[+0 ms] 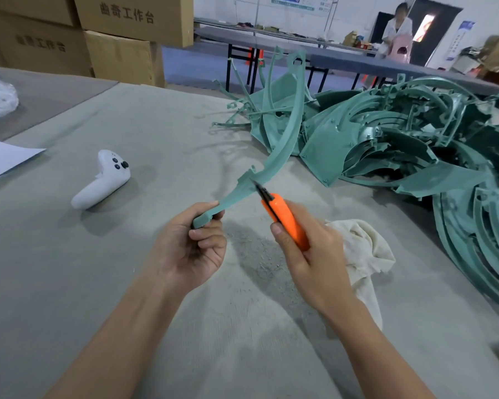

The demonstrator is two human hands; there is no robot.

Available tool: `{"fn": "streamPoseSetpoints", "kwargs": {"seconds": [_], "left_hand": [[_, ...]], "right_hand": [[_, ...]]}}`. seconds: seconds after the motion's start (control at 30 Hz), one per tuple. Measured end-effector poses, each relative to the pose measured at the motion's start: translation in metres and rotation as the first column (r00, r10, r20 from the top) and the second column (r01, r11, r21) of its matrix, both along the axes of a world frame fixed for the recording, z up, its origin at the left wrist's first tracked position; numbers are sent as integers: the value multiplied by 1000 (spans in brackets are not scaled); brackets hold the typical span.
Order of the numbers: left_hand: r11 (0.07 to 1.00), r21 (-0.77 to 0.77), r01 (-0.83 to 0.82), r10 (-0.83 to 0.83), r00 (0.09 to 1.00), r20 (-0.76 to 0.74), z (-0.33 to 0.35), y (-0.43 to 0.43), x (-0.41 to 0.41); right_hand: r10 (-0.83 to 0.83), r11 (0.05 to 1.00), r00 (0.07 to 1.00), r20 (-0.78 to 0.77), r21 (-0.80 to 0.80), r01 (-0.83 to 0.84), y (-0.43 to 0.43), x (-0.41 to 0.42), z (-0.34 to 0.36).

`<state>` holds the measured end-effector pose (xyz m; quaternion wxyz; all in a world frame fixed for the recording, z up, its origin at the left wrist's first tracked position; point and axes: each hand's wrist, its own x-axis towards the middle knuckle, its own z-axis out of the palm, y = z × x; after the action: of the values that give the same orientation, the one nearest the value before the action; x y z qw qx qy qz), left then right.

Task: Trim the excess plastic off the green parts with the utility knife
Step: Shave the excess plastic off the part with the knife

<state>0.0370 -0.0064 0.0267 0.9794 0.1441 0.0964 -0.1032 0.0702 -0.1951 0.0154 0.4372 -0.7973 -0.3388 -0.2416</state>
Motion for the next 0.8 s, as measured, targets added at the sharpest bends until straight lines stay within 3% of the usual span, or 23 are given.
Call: {"fn": "streamPoseSetpoints", "kwargs": {"seconds": [0.17, 0.37, 0.6, 0.8], "left_hand": [[1000, 7, -5, 5, 1000, 10, 1, 1, 0], [997, 71, -18, 23, 997, -67, 2, -3, 1], [999, 45, -12, 15, 998, -67, 2, -1, 0], [999, 45, -19, 22, 997, -77, 1, -5, 0]], "right_hand": [[-49, 994, 996, -75, 97, 56, -8, 6, 3], [-108, 987, 982, -155, 98, 124, -12, 10, -1], [-101, 988, 981, -168, 102, 119, -7, 4, -3], [-165, 982, 982, -89, 81, 172, 0, -2, -4]]}}
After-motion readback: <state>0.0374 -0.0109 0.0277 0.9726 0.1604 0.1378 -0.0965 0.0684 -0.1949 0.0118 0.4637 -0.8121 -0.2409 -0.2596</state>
